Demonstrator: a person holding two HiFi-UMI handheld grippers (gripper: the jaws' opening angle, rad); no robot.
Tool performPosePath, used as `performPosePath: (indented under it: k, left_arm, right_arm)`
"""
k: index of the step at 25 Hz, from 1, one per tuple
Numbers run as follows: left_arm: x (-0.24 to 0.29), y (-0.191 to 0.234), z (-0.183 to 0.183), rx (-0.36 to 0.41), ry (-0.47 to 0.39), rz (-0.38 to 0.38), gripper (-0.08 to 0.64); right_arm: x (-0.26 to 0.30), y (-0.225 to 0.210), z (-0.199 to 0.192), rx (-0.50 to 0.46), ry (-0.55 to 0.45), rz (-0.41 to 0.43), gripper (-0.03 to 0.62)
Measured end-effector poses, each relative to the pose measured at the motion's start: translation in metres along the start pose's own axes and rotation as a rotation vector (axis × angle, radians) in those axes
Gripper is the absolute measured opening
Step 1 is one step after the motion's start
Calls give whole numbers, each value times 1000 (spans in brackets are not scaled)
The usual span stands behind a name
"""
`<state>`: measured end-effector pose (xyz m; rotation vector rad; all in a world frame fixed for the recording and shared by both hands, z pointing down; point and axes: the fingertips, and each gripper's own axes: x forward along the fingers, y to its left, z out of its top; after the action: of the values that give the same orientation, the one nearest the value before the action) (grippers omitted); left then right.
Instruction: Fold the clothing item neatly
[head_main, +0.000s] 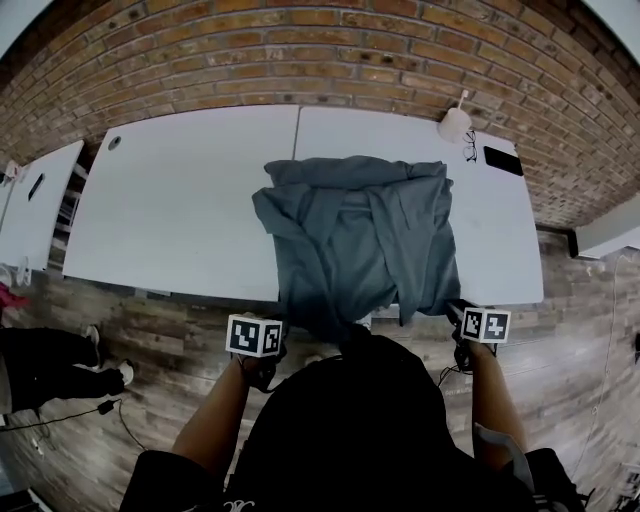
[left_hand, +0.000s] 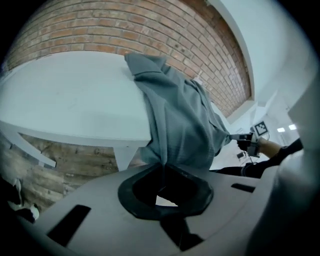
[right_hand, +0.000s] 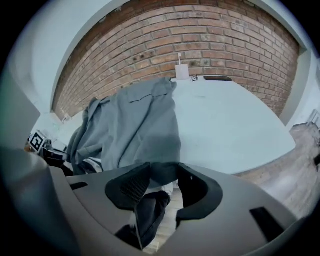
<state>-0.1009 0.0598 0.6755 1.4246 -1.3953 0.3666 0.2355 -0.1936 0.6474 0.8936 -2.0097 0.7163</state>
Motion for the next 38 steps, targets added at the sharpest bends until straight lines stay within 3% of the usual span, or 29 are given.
performPosePath:
  k: [1,3,6,9,12,19,22,24,28,30,32,35,38]
  left_arm:
    - [-2,-10,0,22,5,-36,18]
    - [-12,-28,1,40,2,-131,17]
    - [-37,-53,2,10,-24,-300,17]
    - [-69,-70,1,11,-53,-430,17]
    - [-105,-94,-8,82,-53,-560,17]
    - [-212,-161,-18,280,-87,-870,17]
    - [-263,-189,-4,350,-164,-997,17]
    - [-289,-197,19,365,-264,-1038,17]
    - [-311,-175,102,295,-506,-946,17]
    - [-307,-149,154,197,-607,-843,17]
    - [-294,-113,205,103,-679,-687,17]
    - [-266,-56,271,23,-728,-454,17]
    - [-226,-4,317,-34,-699,-276,17]
  right_arm:
    - [1,4,0,-13,8,-7,159]
    - [2,17,-2,-48,34,15,33]
    - [-7,41,-8,-68,39,123,25]
    - [-32,67,-11,-67,-2,315,25]
    - [-72,97,-23,-113,10,539,25]
    - [-207,165,-37,-329,78,1000,25]
    - [-263,193,-17,-460,17,1129,25]
    - [-284,202,14,-524,-80,1157,25]
    - [-290,193,109,-525,-324,1116,25]
    - [-280,176,164,-466,-426,1065,25]
    - [-264,153,218,-383,-495,1002,25]
    - [-228,108,289,-253,-543,887,25]
    - [-176,59,347,-207,-541,759,25]
